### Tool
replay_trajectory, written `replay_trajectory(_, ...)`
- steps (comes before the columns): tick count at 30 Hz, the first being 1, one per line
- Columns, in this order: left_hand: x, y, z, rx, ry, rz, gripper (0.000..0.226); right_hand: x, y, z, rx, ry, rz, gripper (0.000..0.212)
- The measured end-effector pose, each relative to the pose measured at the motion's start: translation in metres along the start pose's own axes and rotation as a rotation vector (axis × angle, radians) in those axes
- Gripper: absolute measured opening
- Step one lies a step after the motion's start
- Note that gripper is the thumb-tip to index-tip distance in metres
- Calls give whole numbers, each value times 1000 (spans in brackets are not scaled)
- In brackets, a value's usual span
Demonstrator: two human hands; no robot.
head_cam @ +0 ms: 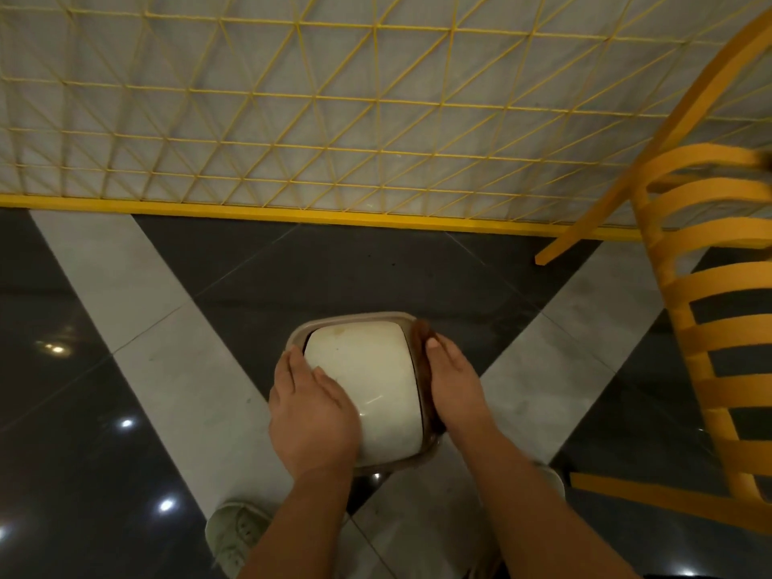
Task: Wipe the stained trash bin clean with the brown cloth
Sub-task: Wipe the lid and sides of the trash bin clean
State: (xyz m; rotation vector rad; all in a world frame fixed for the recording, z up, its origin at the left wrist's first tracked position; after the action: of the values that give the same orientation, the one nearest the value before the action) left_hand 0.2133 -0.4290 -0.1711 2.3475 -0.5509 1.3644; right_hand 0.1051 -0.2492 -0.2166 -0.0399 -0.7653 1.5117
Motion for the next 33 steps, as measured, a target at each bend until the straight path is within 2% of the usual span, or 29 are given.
replay_trajectory(3,-4,4,0,3,24,14,52,5,-38,-22,48,18,-51,42)
replay_trajectory(7,-2,9,-4,-50,-5,21,54,12,-91,-20,417,-132,-131,47)
replay_trajectory(13,-4,16,-1,-132,-48,48,48,-1,-71,36,906,-427,-27,44)
replay_trajectory(14,-7,18,-1,-140,-48,56,48,-9,-60,47,929,-453,23,42)
replay_trajectory(16,-11,24,-2,-168,-41,85,49,-19,-33,60,851,-442,108,34)
replay_trajectory(19,-15,37,-9,-246,-59,129,51,-21,5,59,629,-375,120,29)
replay_trajectory(22,-19,52,-23,-344,-119,178,51,-19,14,44,439,-311,56,30)
replay_trajectory(24,-16,62,-30,-394,-107,141,51,-15,6,30,354,-282,-35,30)
replay_trajectory(26,-3,67,-27,-308,-32,-2,49,-8,-11,18,355,-286,-127,36)
replay_trajectory(28,10,57,-16,-87,-19,-104,46,-1,-29,9,381,-261,-190,46)
replay_trajectory(30,13,31,-12,76,-93,-103,44,4,-40,3,413,-263,-225,51)
replay_trajectory(33,9,-7,-15,178,-143,-67,52,9,-47,1,433,-277,-239,55)
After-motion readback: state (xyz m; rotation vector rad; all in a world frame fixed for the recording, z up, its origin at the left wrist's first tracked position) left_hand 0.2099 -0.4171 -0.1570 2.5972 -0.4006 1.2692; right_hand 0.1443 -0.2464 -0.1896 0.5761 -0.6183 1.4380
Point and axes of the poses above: each hand's wrist, its own y-axis towards the middle knuckle, its own x-axis out of the back of the hand, z = x × y, the point moved 8 cm from there along y, towards the middle knuckle, and after that the axes turned 14 degrees about -z, right-handed, at the moved point
